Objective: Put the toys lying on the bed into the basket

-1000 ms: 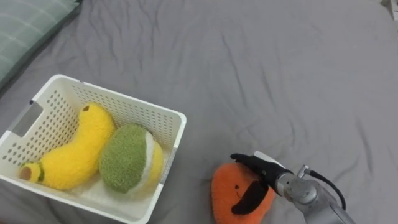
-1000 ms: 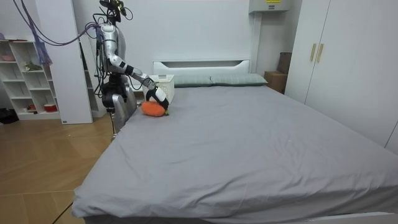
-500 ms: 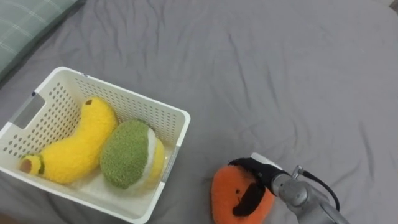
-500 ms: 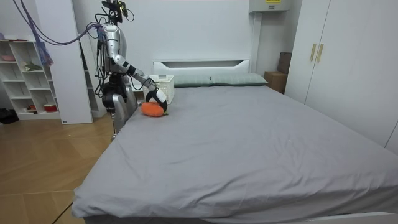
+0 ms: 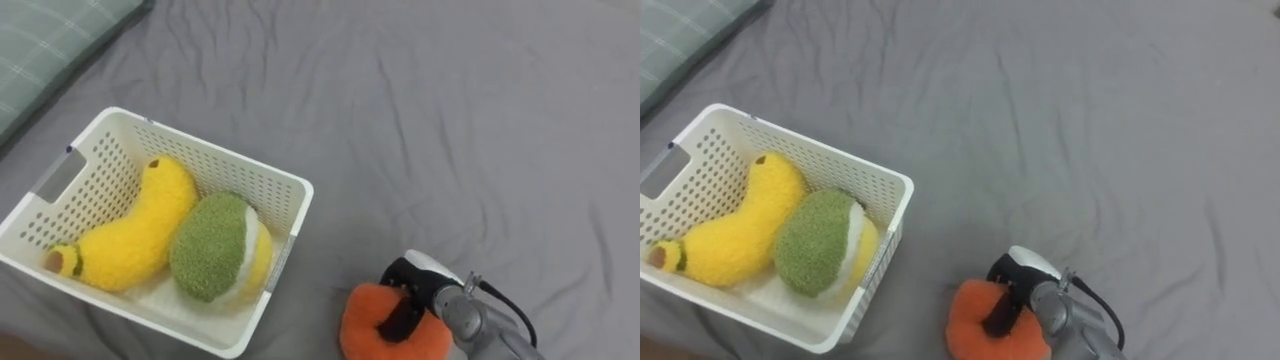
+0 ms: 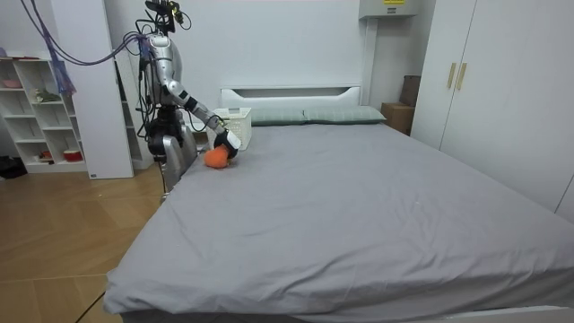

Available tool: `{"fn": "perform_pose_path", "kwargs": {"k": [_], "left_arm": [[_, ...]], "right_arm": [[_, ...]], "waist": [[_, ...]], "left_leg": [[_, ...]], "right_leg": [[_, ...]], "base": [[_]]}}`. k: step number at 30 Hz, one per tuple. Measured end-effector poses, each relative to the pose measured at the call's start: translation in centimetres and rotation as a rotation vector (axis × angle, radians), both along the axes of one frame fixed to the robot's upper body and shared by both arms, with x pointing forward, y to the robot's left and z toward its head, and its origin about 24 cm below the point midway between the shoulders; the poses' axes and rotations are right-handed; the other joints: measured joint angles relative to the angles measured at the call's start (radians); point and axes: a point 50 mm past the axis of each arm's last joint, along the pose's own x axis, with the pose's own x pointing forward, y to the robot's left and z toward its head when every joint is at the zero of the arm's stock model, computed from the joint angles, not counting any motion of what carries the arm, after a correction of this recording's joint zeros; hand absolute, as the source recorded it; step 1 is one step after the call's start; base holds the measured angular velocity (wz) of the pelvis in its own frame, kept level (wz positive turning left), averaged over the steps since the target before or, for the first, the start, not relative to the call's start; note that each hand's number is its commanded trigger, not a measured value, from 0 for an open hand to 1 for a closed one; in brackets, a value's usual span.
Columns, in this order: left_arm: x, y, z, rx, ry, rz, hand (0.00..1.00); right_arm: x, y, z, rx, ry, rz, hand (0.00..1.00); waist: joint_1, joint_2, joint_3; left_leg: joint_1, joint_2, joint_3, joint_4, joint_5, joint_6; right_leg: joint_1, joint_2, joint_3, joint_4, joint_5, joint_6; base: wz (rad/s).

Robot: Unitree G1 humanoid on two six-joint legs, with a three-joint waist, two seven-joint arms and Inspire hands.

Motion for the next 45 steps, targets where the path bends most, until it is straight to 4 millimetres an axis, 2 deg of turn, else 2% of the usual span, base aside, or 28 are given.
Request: {"fn": "perform_pose_path", "kwargs": {"k": [3, 6, 9, 10, 11, 13, 17, 22, 25, 29, 36, 40, 45], "left_arm": [[0.0, 0.1, 0.1, -0.004, -0.011, 0.000, 0.00], [-0.2, 0.0, 0.0, -0.017, -0.015, -0.003, 0.00], [-1.0, -0.2, -0.1, -0.022, 0.000, 0.005, 0.00], [-1.3, -0.3, -0.1, -0.025, 0.000, 0.012, 0.00], [-1.4, -0.3, -0.1, -0.026, -0.006, 0.019, 0.00], [-1.6, -0.1, -0.1, -0.020, -0.005, 0.028, 0.00], [-2.3, 0.2, 0.0, -0.008, 0.008, 0.050, 0.00], [-2.0, 0.4, 0.1, 0.006, -0.004, 0.054, 0.00], [-1.8, 0.8, 0.2, 0.005, -0.027, 0.080, 0.00], [-2.0, 1.0, 0.2, 0.002, -0.027, 0.091, 0.00], [-2.6, 1.0, 0.0, 0.003, -0.002, 0.099, 0.00], [-3.3, 1.1, -0.1, 0.006, 0.016, 0.121, 0.00], [-3.2, 1.4, 0.0, 0.019, 0.014, 0.123, 0.00]], "right_arm": [[-0.1, 0.2, 0.3, -0.004, -0.015, 0.019, 1.00], [-0.1, 0.5, 0.8, -0.014, -0.046, 0.048, 1.00], [0.2, 0.7, 1.8, -0.010, -0.096, 0.065, 1.00], [0.4, 0.5, 2.4, -0.007, -0.124, 0.064, 1.00], [0.6, 0.2, 3.3, -0.005, -0.163, 0.068, 1.00], [1.2, 0.0, 4.7, -0.001, -0.224, 0.072, 1.00], [2.6, -0.2, 8.7, 0.013, -0.403, 0.063, 1.00], [3.0, -0.3, 10.9, 0.033, -0.491, 0.047, 1.00], [3.2, -0.5, 12.6, 0.047, -0.557, 0.039, 1.00], [3.3, -0.8, 13.4, 0.023, -0.575, 0.030, 1.00], [3.7, -0.1, 15.4, 0.045, -0.652, 0.054, 1.00], [4.4, 0.5, 17.5, 0.071, -0.733, 0.076, 1.00], [4.4, 0.8, 19.4, 0.096, -0.807, 0.084, 1.00]], "waist": [[-0.005, 0.006, -0.0001], [-0.004, 0.019, 0.0045], [-0.007, 0.039, 0.0012], [-0.010, 0.046, -0.0028], [-0.009, 0.050, -0.0030], [-0.010, 0.050, -0.0034], [-0.044, 0.045, -0.0052], [-0.064, 0.035, -0.0094], [-0.076, 0.037, -0.0083], [-0.083, 0.041, -0.0062], [-0.078, 0.044, -0.0048], [-0.077, 0.045, -0.0040], [-0.044, 0.039, -0.0073]], "left_leg": [[0.002, -0.001, -0.004, 0.002, 0.000, 0.000], [0.006, -0.001, -0.004, 0.002, 0.000, 0.000], [0.018, -0.001, -0.003, 0.001, 0.000, 0.000], [0.023, -0.001, -0.003, 0.000, 0.000, 0.000], [0.027, -0.001, -0.003, 0.000, 0.000, 0.000], [0.035, 0.000, -0.003, -0.001, 0.000, 0.000], [0.051, 0.000, -0.004, -0.003, 0.001, -0.001], [0.076, 0.001, 0.011, -0.009, 0.001, -0.001], [0.099, 0.001, 0.019, -0.014, 0.000, -0.001], [0.126, 0.001, 0.020, -0.022, -0.001, 0.000], [0.131, 0.000, 0.019, -0.018, -0.001, 0.000], [0.128, 0.000, 0.014, -0.019, -0.001, 0.000], [0.127, 0.000, 0.011, -0.021, -0.001, 0.000]], "right_leg": [[0.005, -0.001, 0.000, 0.000, 0.000, 0.000], [0.009, -0.001, 0.001, 0.000, 0.000, 0.000], [0.019, -0.001, 0.002, 0.001, 0.000, 0.000], [0.023, -0.002, 0.002, 0.001, 0.000, 0.000], [0.027, -0.003, 0.002, 0.000, 0.000, 0.000], [0.033, -0.003, 0.002, 0.001, 0.000, 0.000], [0.050, -0.002, 0.002, 0.002, 0.000, 0.000], [0.065, -0.001, 0.008, 0.002, 0.000, 0.000], [0.084, 0.001, 0.020, 0.002, 0.000, 0.000], [0.106, 0.002, 0.027, 0.003, 0.000, 0.001], [0.111, 0.001, 0.028, 0.004, 0.000, 0.000], [0.115, 0.000, 0.016, 0.004, 0.000, 0.001], [0.114, 0.000, 0.015, 0.004, -0.001, 0.001]], "base": [[0.03], [0.00], [0.00], [0.00], [0.00], [0.00], [0.00], [-0.08], [-0.08], [-0.05], [0.01], [0.04], [0.00]]}}
